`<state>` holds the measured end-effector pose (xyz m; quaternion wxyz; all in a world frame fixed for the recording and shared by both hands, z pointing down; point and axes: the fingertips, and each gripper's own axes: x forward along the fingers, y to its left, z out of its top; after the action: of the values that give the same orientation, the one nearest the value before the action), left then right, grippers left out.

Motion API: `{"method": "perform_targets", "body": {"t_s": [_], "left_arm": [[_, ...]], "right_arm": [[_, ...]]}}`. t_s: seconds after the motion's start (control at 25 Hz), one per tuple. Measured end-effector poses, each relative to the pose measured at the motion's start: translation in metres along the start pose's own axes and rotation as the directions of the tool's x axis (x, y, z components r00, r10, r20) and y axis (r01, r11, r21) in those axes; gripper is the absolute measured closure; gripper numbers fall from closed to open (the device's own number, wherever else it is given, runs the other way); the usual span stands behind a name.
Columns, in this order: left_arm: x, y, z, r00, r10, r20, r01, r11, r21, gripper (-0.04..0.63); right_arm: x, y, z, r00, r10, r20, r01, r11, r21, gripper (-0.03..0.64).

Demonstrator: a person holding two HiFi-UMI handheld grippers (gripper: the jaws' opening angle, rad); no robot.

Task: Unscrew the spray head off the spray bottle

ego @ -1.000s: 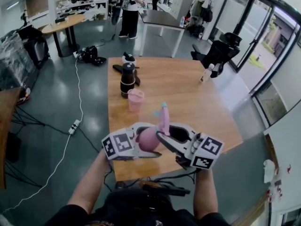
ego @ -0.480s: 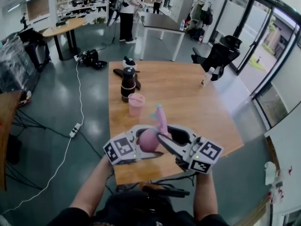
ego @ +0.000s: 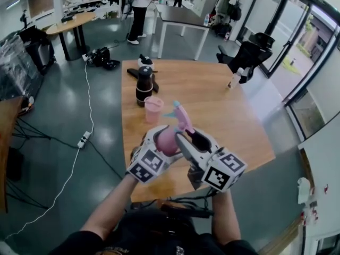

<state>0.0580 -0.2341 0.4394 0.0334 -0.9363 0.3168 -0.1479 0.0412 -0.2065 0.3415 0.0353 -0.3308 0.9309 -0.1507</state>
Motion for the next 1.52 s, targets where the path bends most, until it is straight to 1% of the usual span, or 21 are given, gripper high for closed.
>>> {"method": "perform_targets", "body": {"t_s": [0.08,0.2,0.28,0.36,0.44,0.52,0.64,0.8,0.92,1.04,1.08,1.12,1.16,1.2,1.28,1.32,1.36,1.4,1.48,1.52], "left_arm": [[0.002,0.000,-0.003,1.000,0.018,-0.022,-0.017,1.000,0.015,0.152],[0.003,-0.001,-0.005,0.999,0.024,-0.038,-0.023,0.999,0.041,0.152],[0.004,-0.001,-0.006,0.998,0.029,-0.047,-0.027,0.998,0.055,0.152],[0.004,-0.001,-0.008,0.998,0.019,-0.054,-0.015,0.998,0.065,0.152],[0.004,-0.005,-0.008,0.998,-0.034,-0.051,0.037,0.998,0.060,0.152],[0.000,-0.013,-0.006,0.992,-0.124,-0.035,0.125,0.991,0.042,0.152],[-0.009,-0.026,0.000,0.963,-0.268,0.003,0.268,0.963,0.022,0.152],[-0.019,-0.042,0.008,0.914,-0.402,0.049,0.402,0.916,0.010,0.152],[-0.029,-0.053,0.013,0.872,-0.485,0.070,0.484,0.874,0.029,0.152],[-0.039,-0.061,0.018,0.830,-0.551,0.086,0.548,0.834,0.058,0.152],[-0.041,-0.063,0.020,0.820,-0.564,0.094,0.561,0.826,0.063,0.152],[-0.042,-0.063,0.021,0.815,-0.571,0.101,0.567,0.821,0.066,0.152],[-0.043,-0.064,0.022,0.815,-0.569,0.108,0.566,0.822,0.066,0.152],[-0.042,-0.064,0.022,0.819,-0.562,0.115,0.559,0.827,0.063,0.153],[-0.040,-0.061,0.022,0.837,-0.531,0.132,0.529,0.847,0.050,0.152],[-0.038,-0.058,0.023,0.851,-0.505,0.140,0.505,0.862,0.040,0.152],[-0.037,-0.052,0.024,0.870,-0.471,0.144,0.472,0.881,0.029,0.152],[-0.035,-0.044,0.024,0.893,-0.427,0.143,0.429,0.903,0.020,0.152],[-0.029,-0.027,0.021,0.936,-0.330,0.119,0.332,0.943,0.005,0.152],[-0.026,-0.020,0.017,0.954,-0.283,0.102,0.285,0.959,-0.002,0.152]], "right_arm": [[0.002,-0.001,0.001,1.000,-0.030,-0.004,0.029,1.000,-0.002,0.428],[0.005,-0.005,-0.002,0.997,-0.073,-0.024,0.073,0.997,-0.027,0.430],[0.005,-0.009,-0.003,0.996,-0.087,-0.022,0.086,0.996,-0.036,0.475],[0.005,-0.010,-0.004,0.996,-0.079,-0.028,0.077,0.996,-0.051,0.476],[0.005,-0.008,-0.005,0.998,-0.047,-0.044,0.044,0.997,-0.066,0.477],[0.003,-0.004,-0.006,0.998,0.007,-0.058,-0.011,0.997,-0.070,0.479],[-0.001,0.004,-0.004,0.993,0.088,-0.074,-0.094,0.992,-0.081,0.479],[-0.007,0.014,-0.002,0.978,0.183,-0.096,-0.193,0.976,-0.103,0.479],[-0.014,0.025,-0.002,0.959,0.258,-0.117,-0.273,0.952,-0.137,0.479],[-0.019,0.036,0.000,0.930,0.344,-0.128,-0.362,0.917,-0.164,0.478],[-0.019,0.038,0.001,0.920,0.370,-0.128,-0.388,0.906,-0.169,0.479],[-0.020,0.040,0.002,0.912,0.389,-0.129,-0.407,0.897,-0.173,0.477],[-0.020,0.041,0.002,0.909,0.397,-0.128,-0.414,0.893,-0.176,0.477],[-0.021,0.041,0.003,0.911,0.394,-0.125,-0.411,0.894,-0.179,0.475],[-0.022,0.039,0.004,0.924,0.367,-0.105,-0.380,0.907,-0.180,0.472],[-0.022,0.037,0.006,0.933,0.349,-0.091,-0.360,0.916,-0.177,0.465],[-0.022,0.034,0.007,0.941,0.328,-0.077,-0.337,0.926,-0.173,0.437],[-0.021,0.031,0.009,0.951,0.303,-0.065,-0.310,0.936,-0.169,0.430],[-0.017,0.021,0.009,0.970,0.238,-0.048,-0.242,0.957,-0.162,0.430],[-0.015,0.018,0.008,0.978,0.203,-0.044,-0.207,0.965,-0.159,0.430]]}}
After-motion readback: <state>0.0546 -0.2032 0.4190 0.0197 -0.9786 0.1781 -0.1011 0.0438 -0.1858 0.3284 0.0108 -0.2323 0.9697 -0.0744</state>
